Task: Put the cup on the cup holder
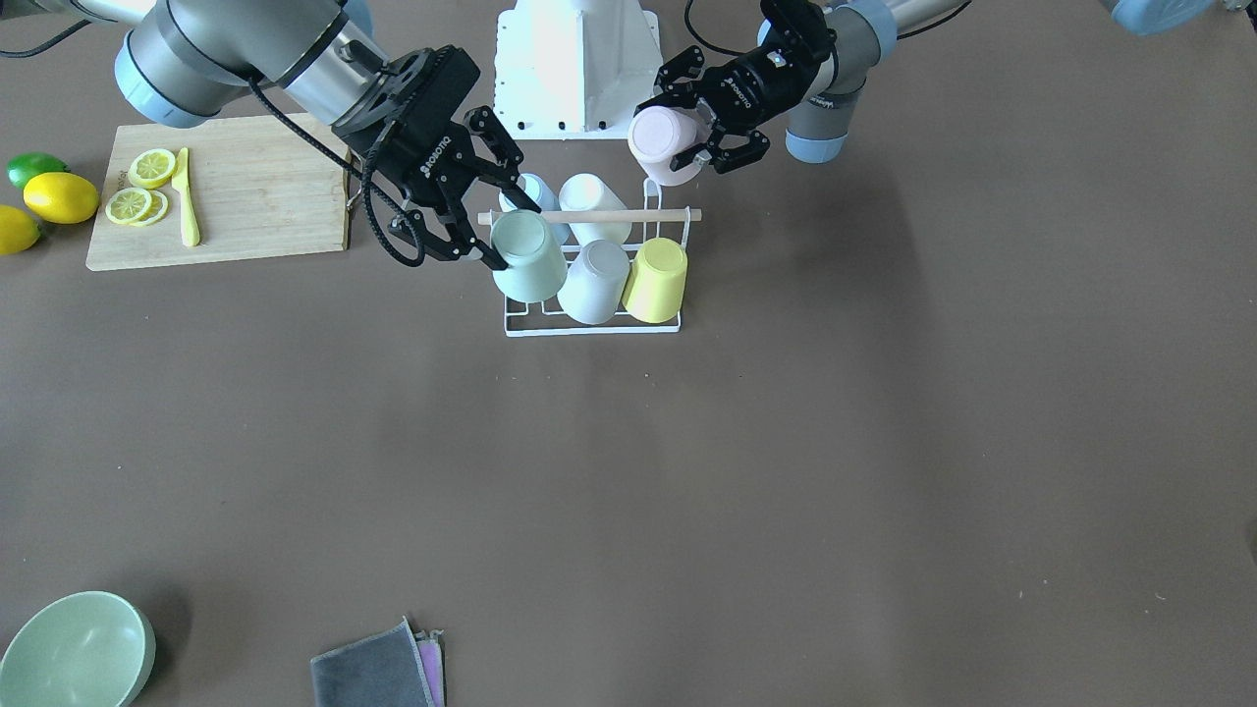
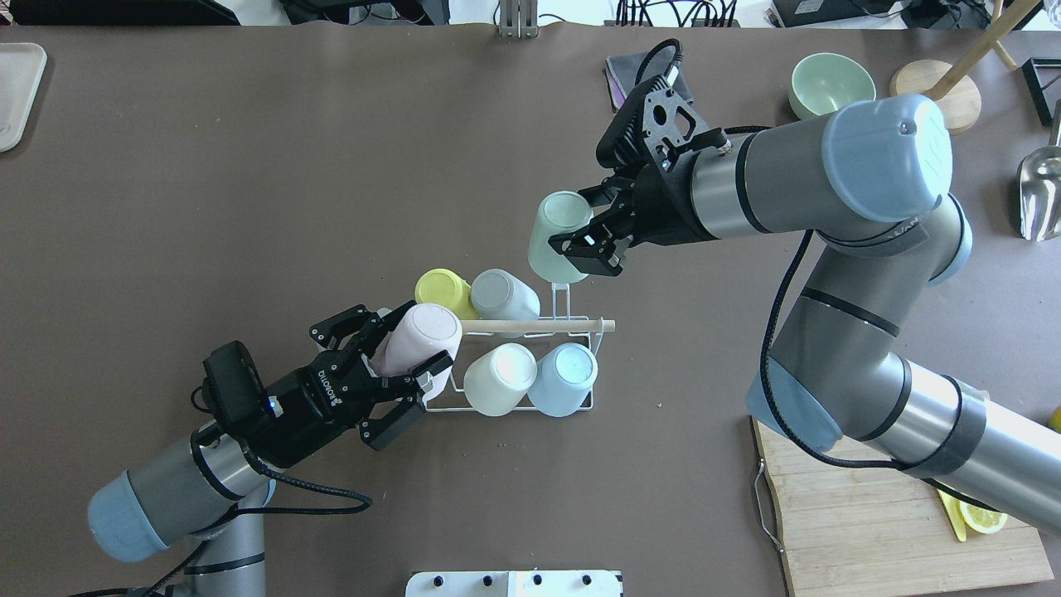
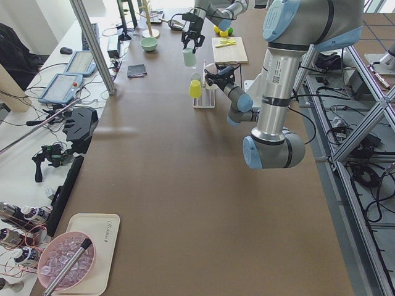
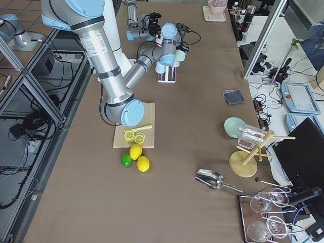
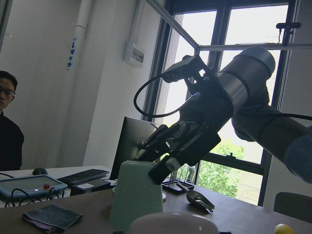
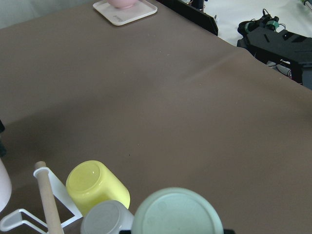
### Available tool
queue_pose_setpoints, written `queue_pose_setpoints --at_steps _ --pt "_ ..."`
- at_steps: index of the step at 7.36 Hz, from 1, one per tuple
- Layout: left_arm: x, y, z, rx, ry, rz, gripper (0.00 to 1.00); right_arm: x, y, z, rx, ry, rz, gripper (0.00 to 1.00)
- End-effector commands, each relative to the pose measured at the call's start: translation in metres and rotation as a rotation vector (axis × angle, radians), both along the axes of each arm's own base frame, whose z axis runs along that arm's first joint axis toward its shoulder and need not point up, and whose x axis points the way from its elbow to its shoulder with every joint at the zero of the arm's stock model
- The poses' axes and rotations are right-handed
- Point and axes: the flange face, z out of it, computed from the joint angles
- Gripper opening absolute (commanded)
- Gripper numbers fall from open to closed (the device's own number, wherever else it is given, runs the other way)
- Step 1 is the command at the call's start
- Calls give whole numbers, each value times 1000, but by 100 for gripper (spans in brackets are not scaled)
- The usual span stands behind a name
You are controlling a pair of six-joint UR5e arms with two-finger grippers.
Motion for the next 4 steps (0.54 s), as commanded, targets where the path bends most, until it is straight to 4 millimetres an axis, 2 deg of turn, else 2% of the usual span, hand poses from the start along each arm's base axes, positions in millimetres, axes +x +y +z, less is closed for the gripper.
queue_pose_setpoints --at_steps 1,2,4 --pt "12 -1 -4 0 -1 2 0 -28 25 2 5 35 -11 0" --pt "12 -1 -3 -1 -4 2 0 -38 33 3 10 41 1 0" --pt "14 -2 2 -2 -13 0 0 -38 32 6 48 68 -6 0"
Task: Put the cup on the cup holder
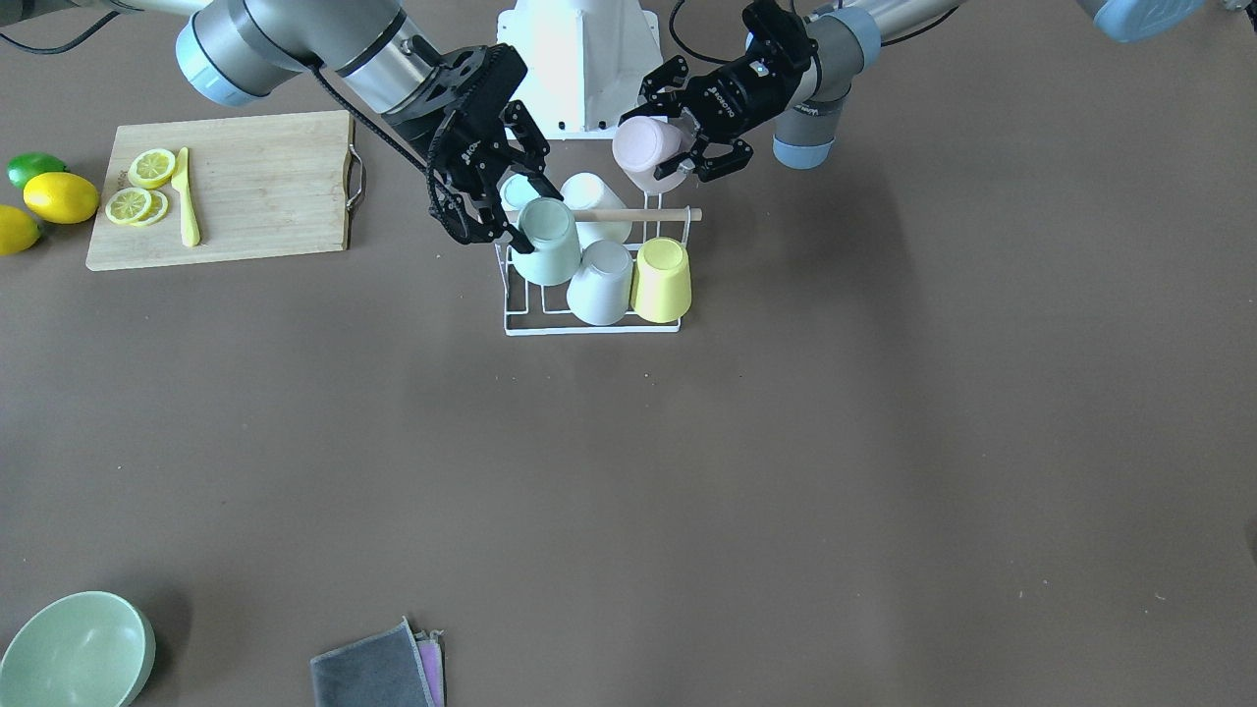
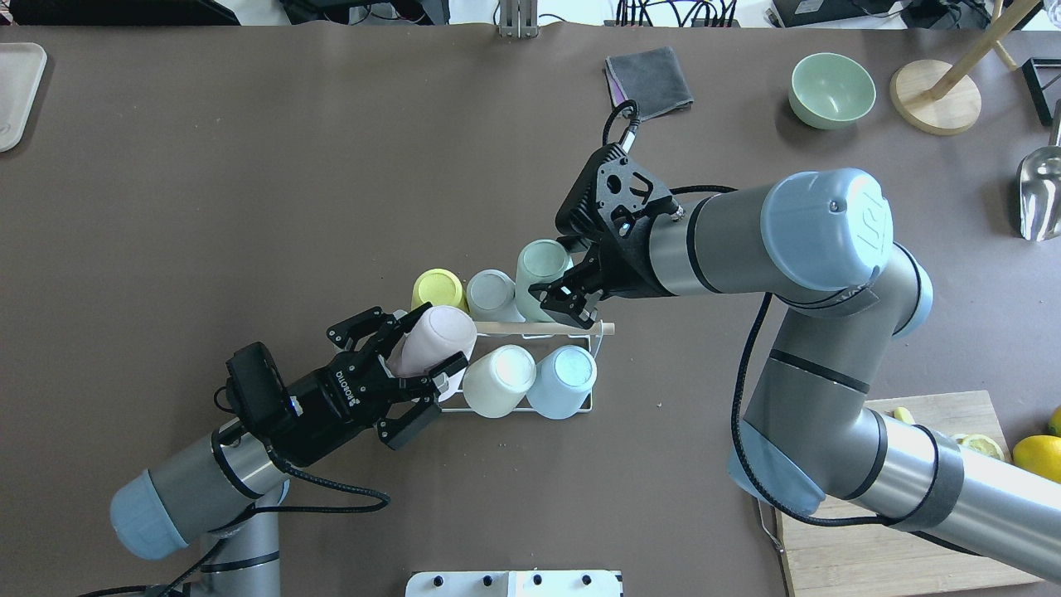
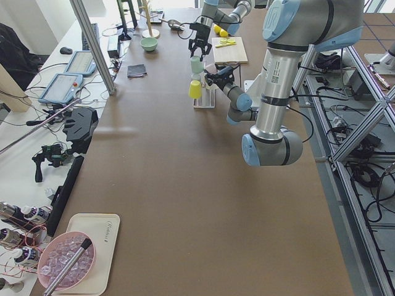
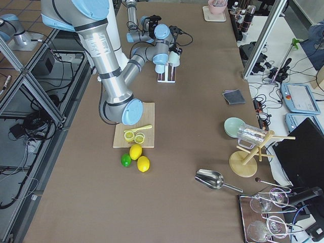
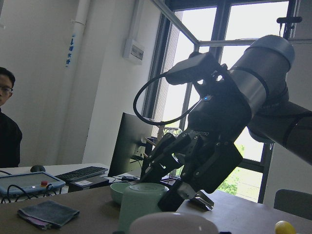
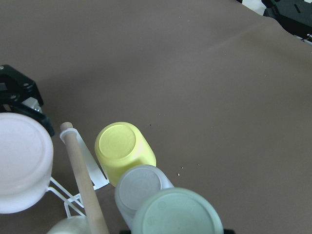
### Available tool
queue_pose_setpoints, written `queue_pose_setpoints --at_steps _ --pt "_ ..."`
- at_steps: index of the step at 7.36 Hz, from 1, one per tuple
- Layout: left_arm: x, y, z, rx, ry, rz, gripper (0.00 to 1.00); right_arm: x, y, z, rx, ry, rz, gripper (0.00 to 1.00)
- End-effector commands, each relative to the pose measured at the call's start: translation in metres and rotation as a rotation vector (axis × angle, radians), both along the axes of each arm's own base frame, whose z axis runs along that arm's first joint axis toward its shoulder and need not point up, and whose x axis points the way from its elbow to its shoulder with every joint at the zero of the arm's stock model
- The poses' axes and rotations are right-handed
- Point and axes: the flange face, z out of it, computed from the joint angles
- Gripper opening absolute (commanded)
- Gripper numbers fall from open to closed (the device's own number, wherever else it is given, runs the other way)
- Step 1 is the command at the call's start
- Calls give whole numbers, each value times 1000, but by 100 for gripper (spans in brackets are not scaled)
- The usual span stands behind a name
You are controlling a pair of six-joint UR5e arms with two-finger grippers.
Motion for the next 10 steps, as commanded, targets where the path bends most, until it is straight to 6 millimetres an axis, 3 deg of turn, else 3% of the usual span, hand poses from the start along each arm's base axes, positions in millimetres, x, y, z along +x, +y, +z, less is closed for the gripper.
queue_pose_setpoints --at_steps 1,6,7,8,9,10 --pt "1 -1 3 0 0 -1 0 0 -2 -1 31 40 -7 0" --pt "5 -2 10 -3 -15 -1 0 1 -4 7 60 62 -14 0" --pt "7 -2 14 -5 -25 -1 0 2 -6 7 97 72 -17 7" --pt "8 -2 14 -5 -27 -1 0 3 -7 6 105 70 -12 56" --pt "10 -3 18 -7 -37 -1 0 3 -7 6 94 67 -8 100" --pt "10 -3 21 -8 -39 -3 0 3 -7 7 94 67 -8 100"
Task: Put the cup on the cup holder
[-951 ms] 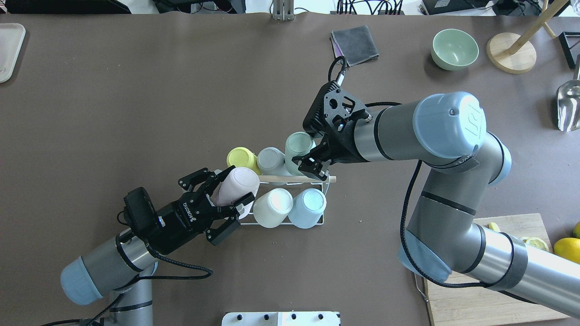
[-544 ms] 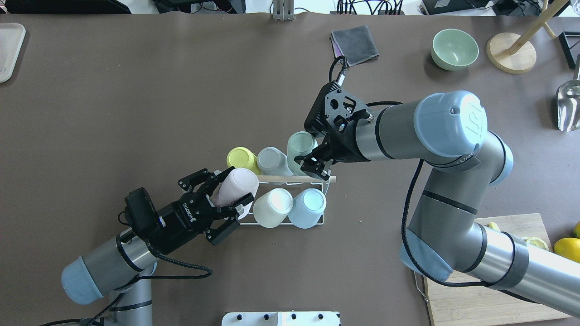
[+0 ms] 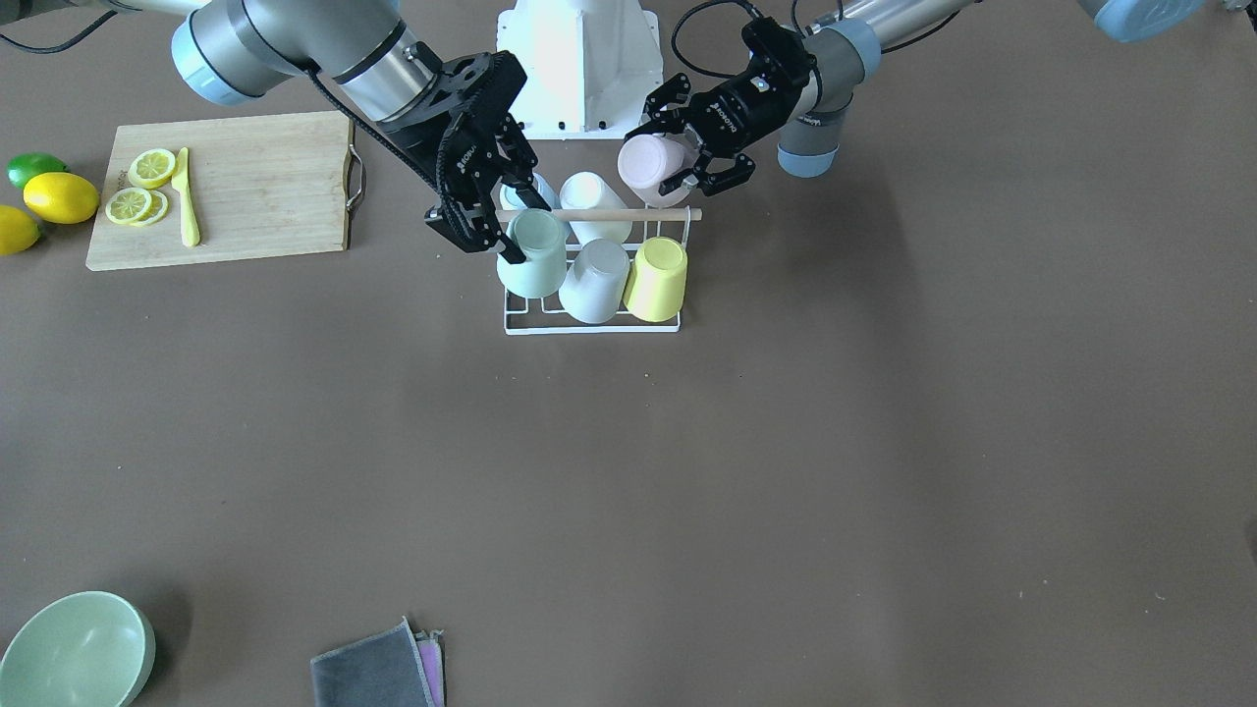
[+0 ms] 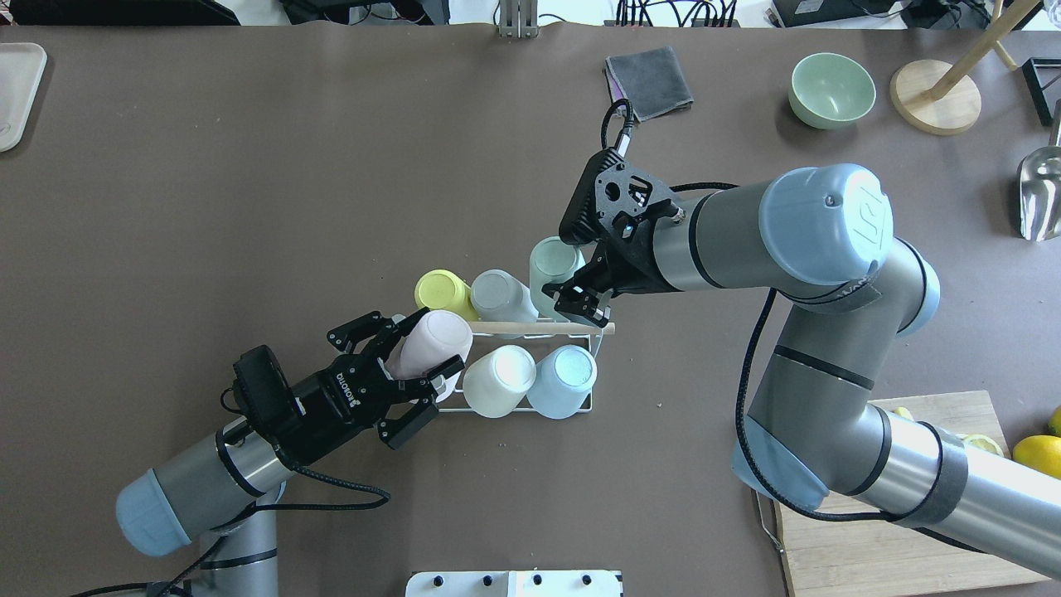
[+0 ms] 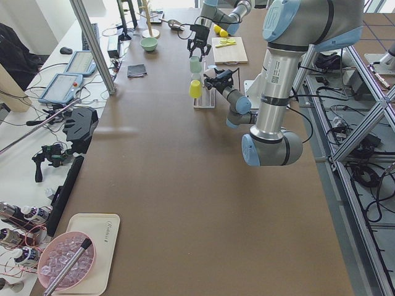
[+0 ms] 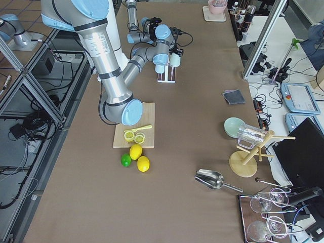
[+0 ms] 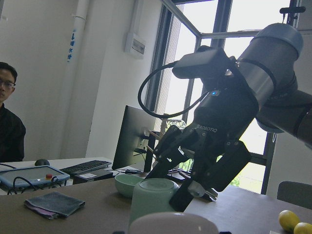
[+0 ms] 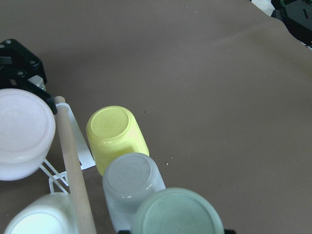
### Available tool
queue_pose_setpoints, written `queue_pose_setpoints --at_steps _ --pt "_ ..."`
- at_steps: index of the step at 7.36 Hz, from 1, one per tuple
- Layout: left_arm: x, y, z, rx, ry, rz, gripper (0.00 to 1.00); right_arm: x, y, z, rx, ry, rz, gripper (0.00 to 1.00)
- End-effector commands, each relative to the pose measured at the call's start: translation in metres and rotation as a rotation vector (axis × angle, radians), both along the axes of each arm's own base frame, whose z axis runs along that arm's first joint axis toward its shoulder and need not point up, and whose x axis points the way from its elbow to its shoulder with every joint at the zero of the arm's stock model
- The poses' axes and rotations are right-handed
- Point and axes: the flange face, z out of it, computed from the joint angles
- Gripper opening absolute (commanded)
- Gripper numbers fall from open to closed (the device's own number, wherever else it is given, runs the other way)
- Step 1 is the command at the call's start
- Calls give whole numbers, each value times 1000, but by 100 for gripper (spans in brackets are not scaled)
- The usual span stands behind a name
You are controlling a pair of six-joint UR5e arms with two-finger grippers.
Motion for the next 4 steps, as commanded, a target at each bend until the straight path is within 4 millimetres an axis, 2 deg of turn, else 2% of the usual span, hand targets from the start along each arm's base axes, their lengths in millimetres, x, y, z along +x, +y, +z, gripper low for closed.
queue_pose_setpoints --at_steps 1,2,3,4 --pt "-1 0 7 -1 -7 -1 0 0 0 1 -1 -1 2 100" --pt "-1 1 12 -2 -10 2 20 0 0 1 0 0 2 100" --pt "-2 2 20 -4 -26 1 75 0 0 2 -1 1 2 100" --pt "-3 2 22 -1 -32 -3 97 0 0 2 -1 2 2 100"
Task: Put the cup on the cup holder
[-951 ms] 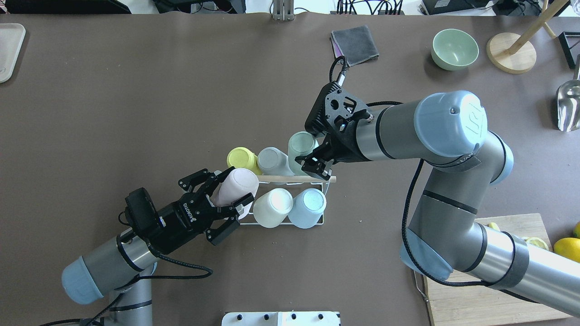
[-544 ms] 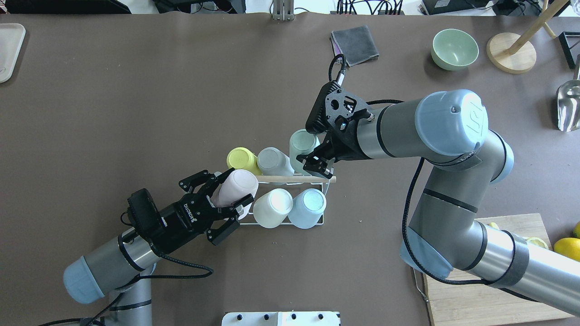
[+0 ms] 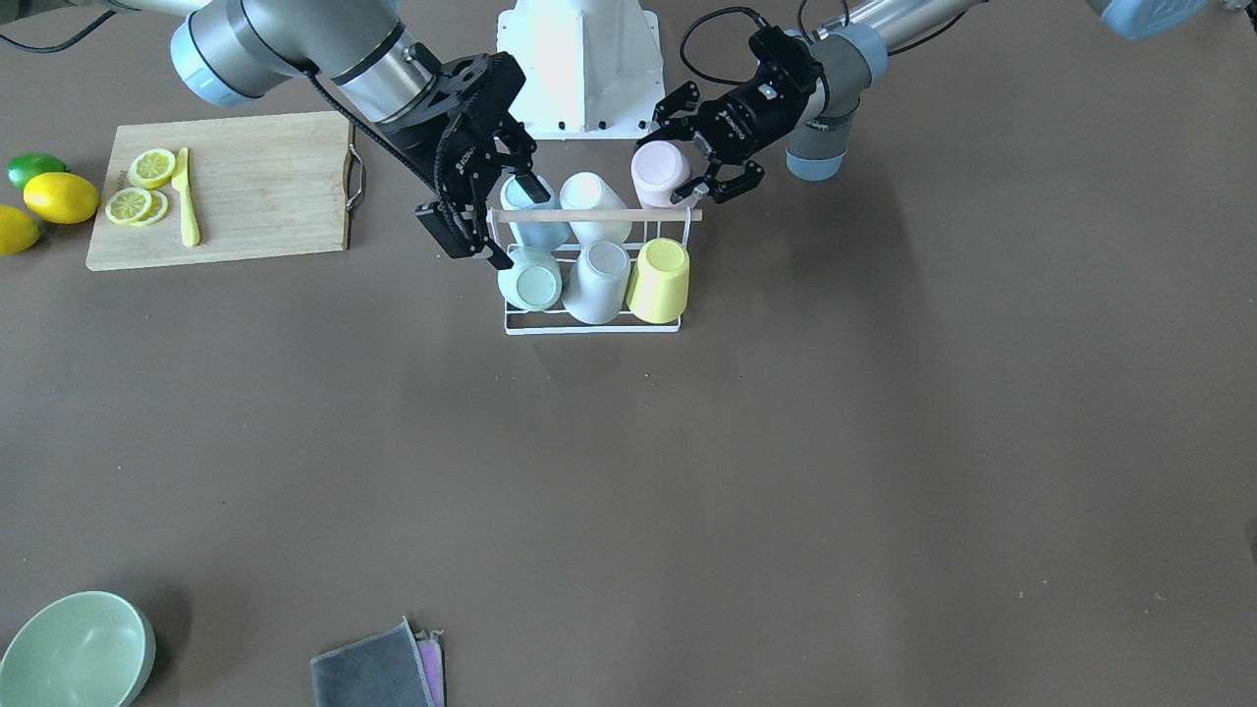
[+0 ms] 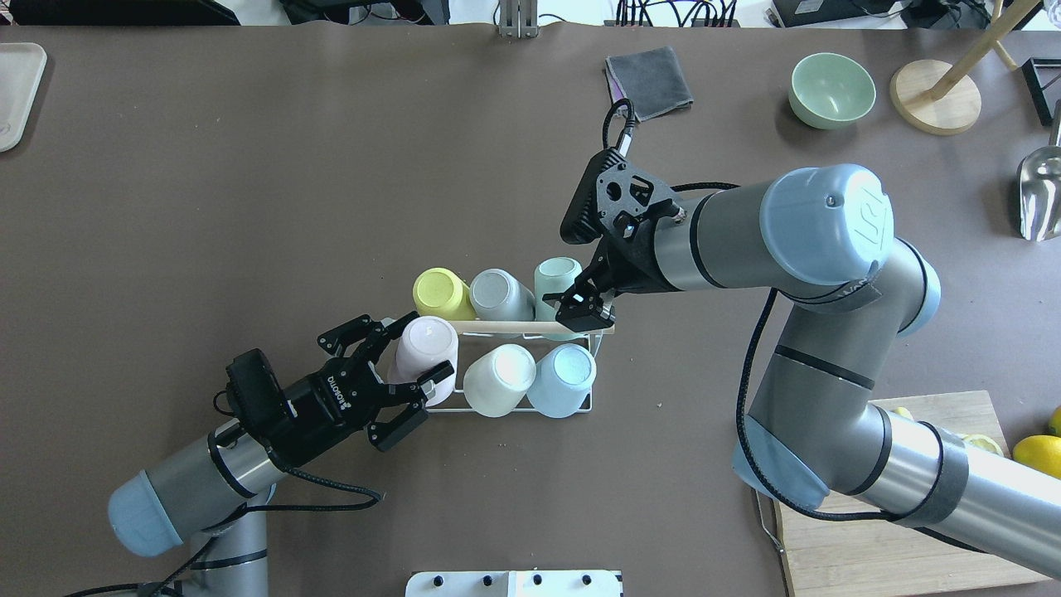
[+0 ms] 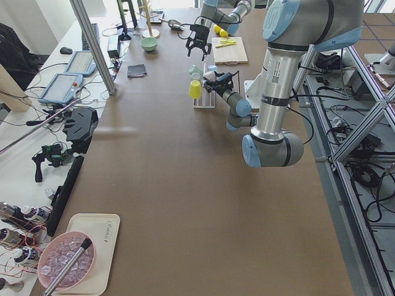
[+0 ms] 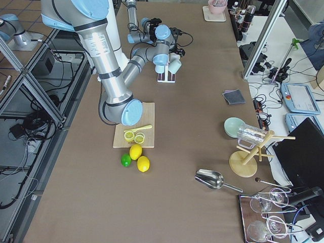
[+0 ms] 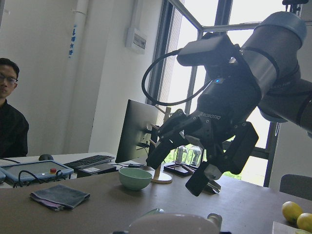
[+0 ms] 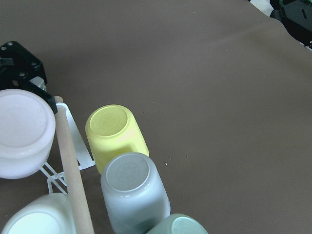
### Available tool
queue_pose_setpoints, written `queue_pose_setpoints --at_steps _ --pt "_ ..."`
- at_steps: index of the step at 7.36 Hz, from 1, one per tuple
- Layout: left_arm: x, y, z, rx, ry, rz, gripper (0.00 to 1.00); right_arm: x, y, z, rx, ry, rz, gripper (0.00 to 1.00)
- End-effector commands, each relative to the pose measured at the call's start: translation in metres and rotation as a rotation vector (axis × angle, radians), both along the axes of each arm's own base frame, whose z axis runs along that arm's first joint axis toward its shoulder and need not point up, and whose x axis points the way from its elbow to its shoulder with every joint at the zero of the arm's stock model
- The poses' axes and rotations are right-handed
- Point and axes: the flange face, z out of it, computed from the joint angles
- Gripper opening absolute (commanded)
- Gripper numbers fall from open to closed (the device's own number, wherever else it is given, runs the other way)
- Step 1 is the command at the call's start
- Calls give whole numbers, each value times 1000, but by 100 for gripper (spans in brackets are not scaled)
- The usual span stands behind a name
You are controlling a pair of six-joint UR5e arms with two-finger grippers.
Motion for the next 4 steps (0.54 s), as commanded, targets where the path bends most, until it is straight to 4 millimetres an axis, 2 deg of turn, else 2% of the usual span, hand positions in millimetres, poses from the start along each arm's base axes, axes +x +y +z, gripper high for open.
queue_pose_setpoints --at_steps 1,3,4 --pt "-2 1 8 2 -15 -1 98 0 0 1 -1 1 0 100" --pt "-15 2 0 11 -9 5 98 1 -2 -1 -15 21 -3 100" --pt "-12 -3 -9 4 -57 17 98 4 -6 -7 -43 46 -21 100"
